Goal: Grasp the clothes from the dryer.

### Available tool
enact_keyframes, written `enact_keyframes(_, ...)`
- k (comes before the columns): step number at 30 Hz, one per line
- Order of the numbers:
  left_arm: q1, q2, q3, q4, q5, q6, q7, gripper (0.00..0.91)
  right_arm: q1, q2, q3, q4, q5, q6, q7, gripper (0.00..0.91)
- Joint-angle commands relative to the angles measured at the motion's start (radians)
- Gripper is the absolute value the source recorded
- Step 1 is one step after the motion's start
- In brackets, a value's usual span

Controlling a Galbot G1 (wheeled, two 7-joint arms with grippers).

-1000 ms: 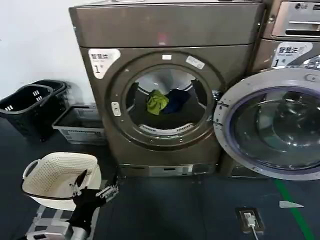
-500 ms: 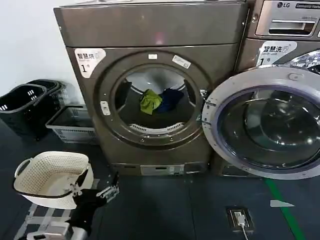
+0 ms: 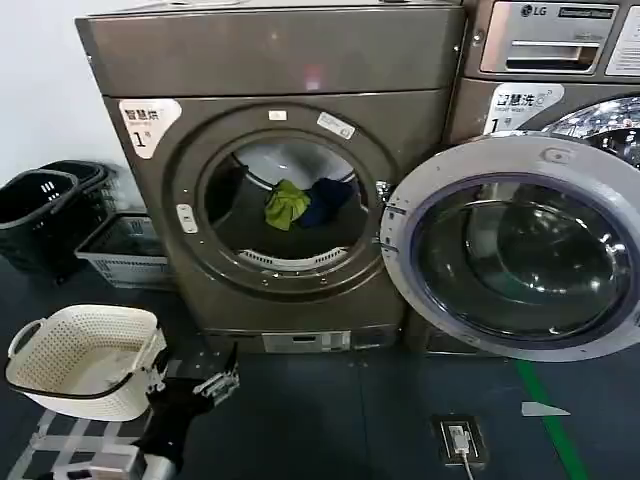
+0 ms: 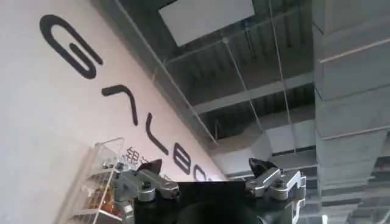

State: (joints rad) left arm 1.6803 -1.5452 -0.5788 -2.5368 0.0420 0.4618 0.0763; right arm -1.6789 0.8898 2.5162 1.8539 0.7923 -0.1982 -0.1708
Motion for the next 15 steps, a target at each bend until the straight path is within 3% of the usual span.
enact_keyframes(1,0.0,0.001,0.0,0.002,-0.001,0.0,0.0,0.907,0.001,0.0,-0.001,0.002,0.0,0.0,0.0,0.907)
enact_keyframes(15,-0.005,0.0,0.003,-0.013,-0.01,-0.005,0.006,0.907,-0.008,0.0,0.02,-0.007,0.046,0.046,-0.031,0.907)
